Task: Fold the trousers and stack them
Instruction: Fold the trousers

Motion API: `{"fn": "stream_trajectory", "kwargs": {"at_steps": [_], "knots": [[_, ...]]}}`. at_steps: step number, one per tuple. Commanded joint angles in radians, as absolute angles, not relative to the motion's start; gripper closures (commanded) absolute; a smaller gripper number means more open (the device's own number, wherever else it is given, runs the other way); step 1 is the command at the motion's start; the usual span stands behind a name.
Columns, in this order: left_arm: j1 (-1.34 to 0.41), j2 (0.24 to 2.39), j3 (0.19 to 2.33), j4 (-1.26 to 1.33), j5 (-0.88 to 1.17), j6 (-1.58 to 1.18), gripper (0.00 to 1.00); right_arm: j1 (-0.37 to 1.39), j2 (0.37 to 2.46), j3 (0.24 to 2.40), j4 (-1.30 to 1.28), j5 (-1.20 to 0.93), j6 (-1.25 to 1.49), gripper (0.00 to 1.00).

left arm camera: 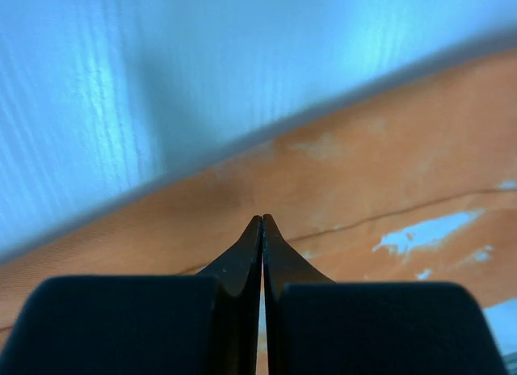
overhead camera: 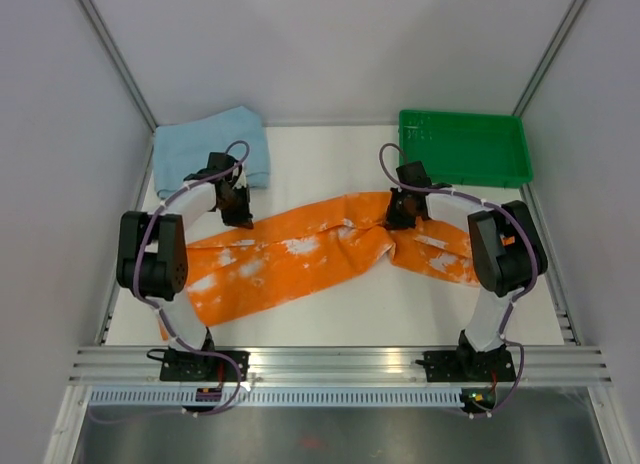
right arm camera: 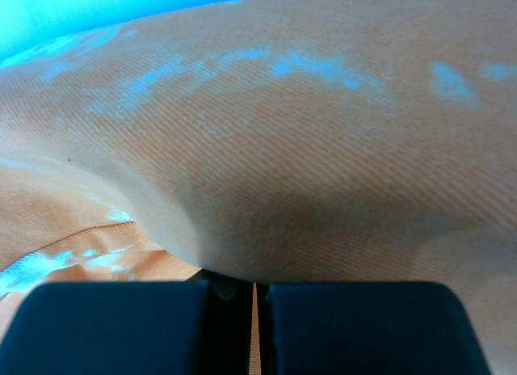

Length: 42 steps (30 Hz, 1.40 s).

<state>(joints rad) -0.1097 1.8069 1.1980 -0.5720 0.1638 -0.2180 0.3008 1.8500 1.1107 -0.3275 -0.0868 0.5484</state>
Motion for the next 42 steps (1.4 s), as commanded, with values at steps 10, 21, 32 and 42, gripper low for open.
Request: {"fn": "stream_trajectory", "kwargs": {"at_steps": [10, 21, 32, 42], "knots": [[-0.153, 1.218, 0.906, -0.621, 0.131, -0.596, 0.98, 0.296, 1.658, 1.078, -0.448, -0.061, 0.495, 1.0], [-0.198, 1.18, 0.666, -0.723, -0.175, -1.165, 0.98, 0.157, 1.559, 1.181, -0.707, 0.075, 0.508, 1.0], [-0.198, 1.281, 0.606, -0.815, -0.327, -1.419, 0.98, -0.023, 1.483, 0.936, -0.654, 0.166, 0.497, 1.0], [-0.175, 1.554, 0.727, -0.772, -0.353, -1.388, 0.98, -0.038, 1.637, 0.839, -0.511, 0.219, 0.502, 1.0]]}}
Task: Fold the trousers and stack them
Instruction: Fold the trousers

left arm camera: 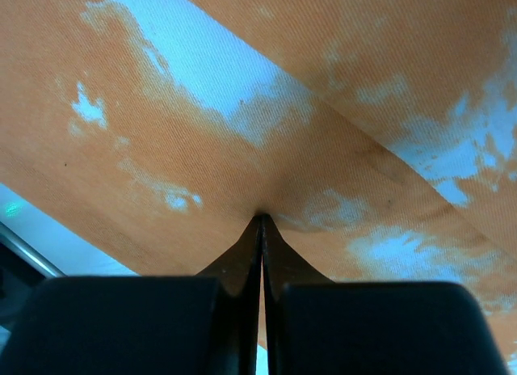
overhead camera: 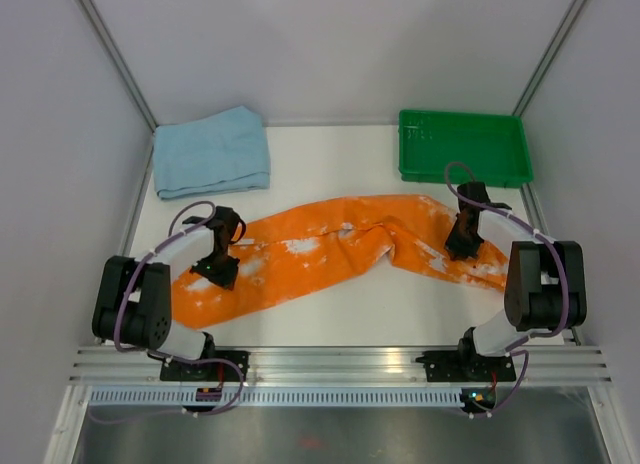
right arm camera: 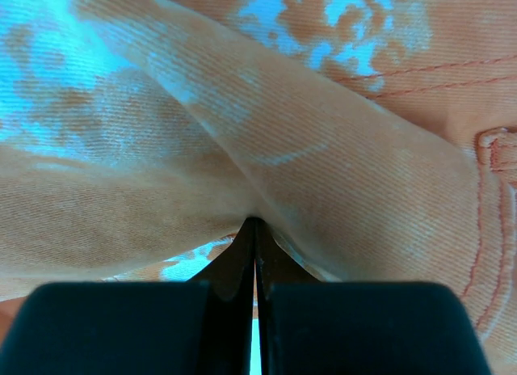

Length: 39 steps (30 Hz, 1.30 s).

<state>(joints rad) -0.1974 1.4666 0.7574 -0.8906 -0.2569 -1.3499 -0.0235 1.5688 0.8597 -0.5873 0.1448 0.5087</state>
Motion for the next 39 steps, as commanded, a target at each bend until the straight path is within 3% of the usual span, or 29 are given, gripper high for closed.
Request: {"fn": "stream_trajectory", "kwargs": {"at_steps": [1, 14, 21, 29, 39], "knots": [[-0.149, 1.563, 0.733, -0.749, -0.351, -1.375, 0.98, -0.047, 1.646, 0.841, -0.499, 0.224, 0.494, 1.0], [-0.052, 1.796, 0.988, -0.67, -0.406, -1.02, 0.98, -0.14, 1.793, 1.0, -0.431, 0.239, 0.451, 1.0], [-0.008, 1.839, 1.1, -0.537, -0.226, -0.77, 0.98, -0.14, 1.828, 1.08, -0.417, 0.175, 0.454, 1.0], [0.057, 1.96, 1.262, -0.453, -0.156, -0.499, 0.98, -0.14, 1.835, 1.083, -0.393, 0.179, 0.468, 1.0], [0.075, 1.979, 1.341, -0.454, -0.097, -0.425, 0.98, -0.141, 1.855, 1.186, -0.393, 0.127, 0.434, 1.0]]}}
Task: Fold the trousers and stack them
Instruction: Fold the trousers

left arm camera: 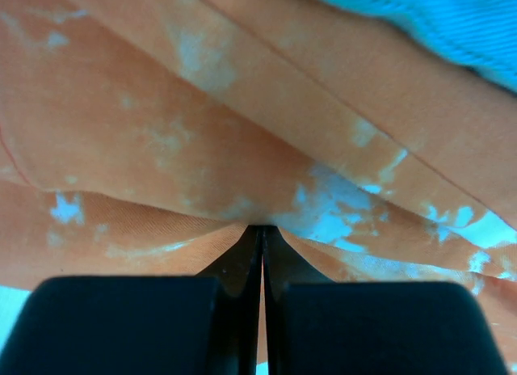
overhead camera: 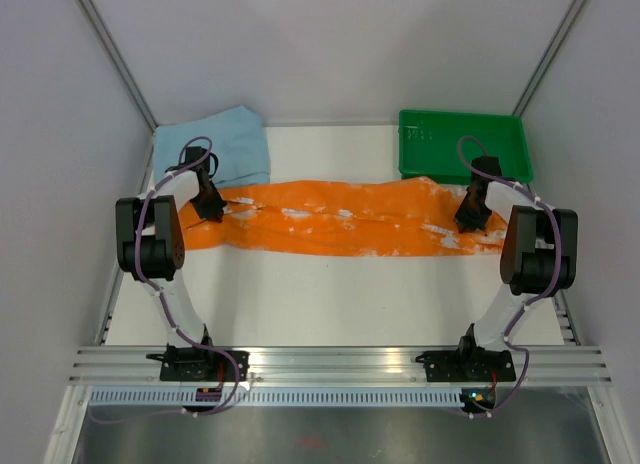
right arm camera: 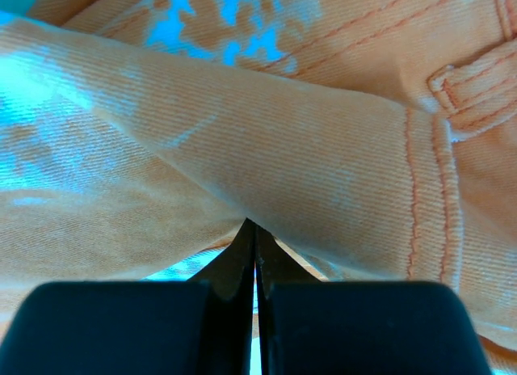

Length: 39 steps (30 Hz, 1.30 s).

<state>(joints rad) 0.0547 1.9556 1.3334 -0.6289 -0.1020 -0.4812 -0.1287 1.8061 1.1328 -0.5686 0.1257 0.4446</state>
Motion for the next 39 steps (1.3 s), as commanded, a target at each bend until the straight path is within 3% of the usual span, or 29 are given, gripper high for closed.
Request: {"fn": "stream_trajectory", "kwargs": {"at_steps": [1, 10, 12, 14, 17, 19, 20, 24, 30, 39], "knots": [[0.075, 1.961, 1.324, -0.451, -0.091, -0.422, 0.98, -0.141, 1.852, 1.198, -0.394, 0.117, 0.419, 1.0], [0.077, 1.605, 1.324, -0.523, -0.041, -0.4, 0.95, -0.141, 1.723, 1.396, -0.52, 0.008, 0.327, 0.97], [0.08, 1.554, 1.327, -0.529, -0.049, -0.423, 0.78, -0.144, 1.703, 1.426, -0.567, 0.008, 0.319, 0.93], [0.087, 1.514, 1.328, -0.515, -0.049, -0.474, 0.48, -0.15, 1.674, 1.436, -0.601, 0.009, 0.322, 0.91], [0.145, 1.523, 1.315, -0.46, -0.005, -0.584, 0.33, -0.189, 1.635, 1.408, -0.606, 0.003, 0.371, 0.87], [0.181, 1.542, 1.272, -0.417, 0.066, -0.715, 0.3, -0.244, 1.609, 1.382, -0.588, -0.046, 0.426, 0.84], [0.205, 1.555, 1.25, -0.358, 0.113, -0.763, 0.27, -0.264, 1.602, 1.352, -0.569, -0.057, 0.449, 0.78], [0.221, 1.562, 1.099, -0.148, 0.11, -0.948, 0.26, -0.372, 1.546, 1.252, -0.499, -0.11, 0.544, 0.73], [0.219, 1.658, 1.058, 0.033, 0.094, -1.138, 0.31, -0.4, 1.502, 1.207, -0.497, -0.089, 0.538, 0.72], [0.222, 1.713, 1.106, -0.153, -0.021, -1.184, 0.33, -0.44, 1.485, 1.216, -0.551, -0.054, 0.52, 0.72]]}}
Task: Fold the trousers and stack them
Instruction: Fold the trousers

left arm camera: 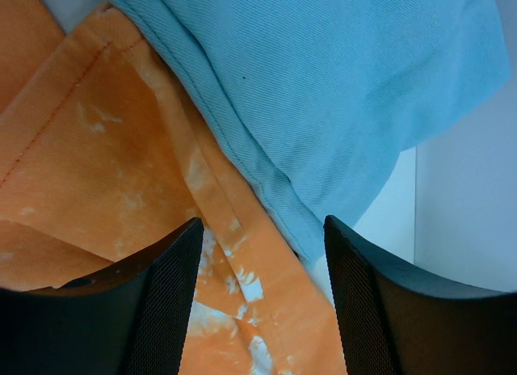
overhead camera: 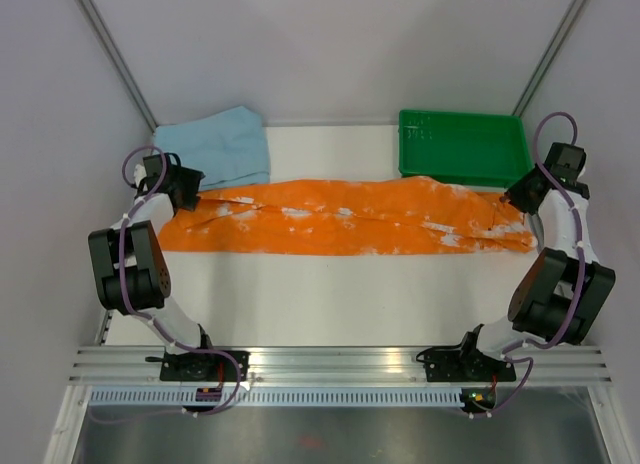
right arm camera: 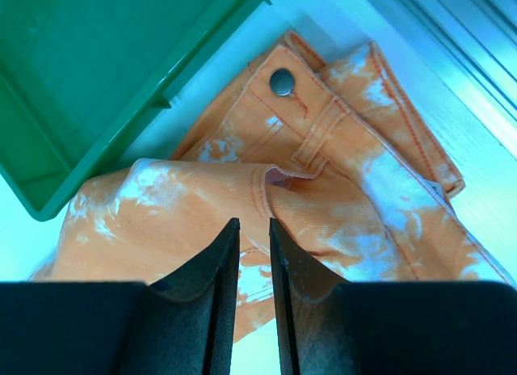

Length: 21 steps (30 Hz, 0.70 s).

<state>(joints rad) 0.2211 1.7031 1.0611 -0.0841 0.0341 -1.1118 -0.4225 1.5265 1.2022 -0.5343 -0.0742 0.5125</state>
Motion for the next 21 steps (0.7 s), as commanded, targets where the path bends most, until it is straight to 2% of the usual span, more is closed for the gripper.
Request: {"fn": "stream_trajectory", "kwargs": {"at_steps": [1, 6, 12, 17, 21], "knots": [[0.222, 1.707, 1.101, -0.169, -0.025, -1.172, 0.33, -0.443, 1.482, 1.216, -0.554, -0.045, 0.52, 0.72], [0.238, 1.68, 1.069, -0.242, -0.066, -1.143, 0.33, -0.468, 1.48, 1.209, -0.558, -0.043, 0.525, 0.71], [0.253, 1.721, 1.031, -0.144, -0.048, -1.149, 0.36, -0.482, 1.485, 1.212, -0.558, -0.055, 0.534, 0.72], [0.253, 1.773, 1.055, -0.071, -0.026, -1.146, 0.45, -0.494, 1.48, 1.226, -0.578, -0.034, 0.531, 0.72], [0.253, 1.798, 1.057, -0.029, -0.006, -1.149, 0.58, -0.521, 1.462, 1.204, -0.578, -0.028, 0.555, 0.72]]}}
